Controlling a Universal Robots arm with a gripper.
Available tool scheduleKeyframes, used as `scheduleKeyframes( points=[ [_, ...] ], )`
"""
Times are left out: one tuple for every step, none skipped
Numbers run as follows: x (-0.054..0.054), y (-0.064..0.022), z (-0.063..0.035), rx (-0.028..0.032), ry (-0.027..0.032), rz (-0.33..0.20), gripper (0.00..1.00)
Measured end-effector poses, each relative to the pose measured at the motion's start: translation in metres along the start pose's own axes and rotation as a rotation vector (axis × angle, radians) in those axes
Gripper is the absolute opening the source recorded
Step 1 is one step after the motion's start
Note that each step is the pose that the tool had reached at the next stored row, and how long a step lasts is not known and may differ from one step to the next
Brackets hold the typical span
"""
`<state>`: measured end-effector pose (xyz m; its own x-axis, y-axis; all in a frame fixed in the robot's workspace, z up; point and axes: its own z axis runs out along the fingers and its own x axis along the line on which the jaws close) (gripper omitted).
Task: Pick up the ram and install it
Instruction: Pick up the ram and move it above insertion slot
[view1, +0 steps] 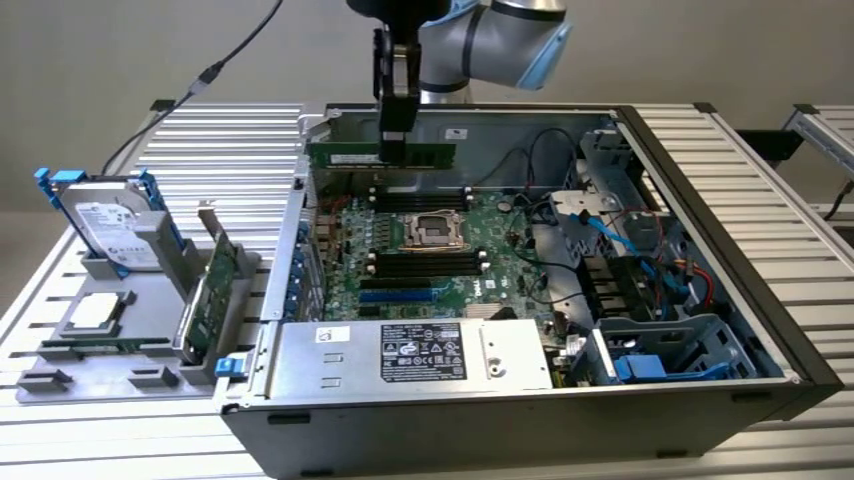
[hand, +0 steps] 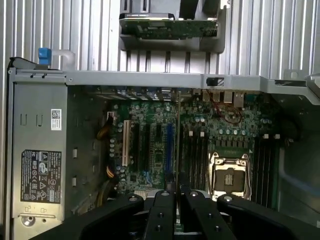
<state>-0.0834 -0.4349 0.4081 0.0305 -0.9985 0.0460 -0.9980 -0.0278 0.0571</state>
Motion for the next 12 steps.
scheduleKeyframes(
  points=[
    [-0.001,-0.0034,-0.0002,0.0008,-0.0001,0.0,0.14],
    [-0.002,-0.0067,-0.0005,0.0015,0.0,0.0,0.14],
    [-0.003,-0.0101,-0.0008,0.0023,0.0001,0.0,0.14],
    [-0.005,-0.0135,-0.001,0.0032,0.0001,0.0,0.14],
    [-0.006,-0.0169,-0.0011,0.0042,0.0001,0.0,0.14],
    [-0.007,-0.0202,-0.0013,0.0051,0.0002,0.0,0.14],
    [-0.008,-0.0234,-0.0013,0.0062,0.0002,0.0,0.14],
    [-0.009,-0.0264,-0.0012,0.0075,0.0002,0.0,0.14],
    [-0.011,-0.029,-0.0008,0.009,0.0002,0.0,0.14],
    [-0.012,-0.0316,-0.0004,0.0108,0.0002,0.001,0.14],
    [-0.014,-0.0338,0.0,0.0124,-0.0001,0.001,0.14],
    [-0.015,-0.036,0.0005,0.014,-0.0004,0.001,0.14]
  ],
)
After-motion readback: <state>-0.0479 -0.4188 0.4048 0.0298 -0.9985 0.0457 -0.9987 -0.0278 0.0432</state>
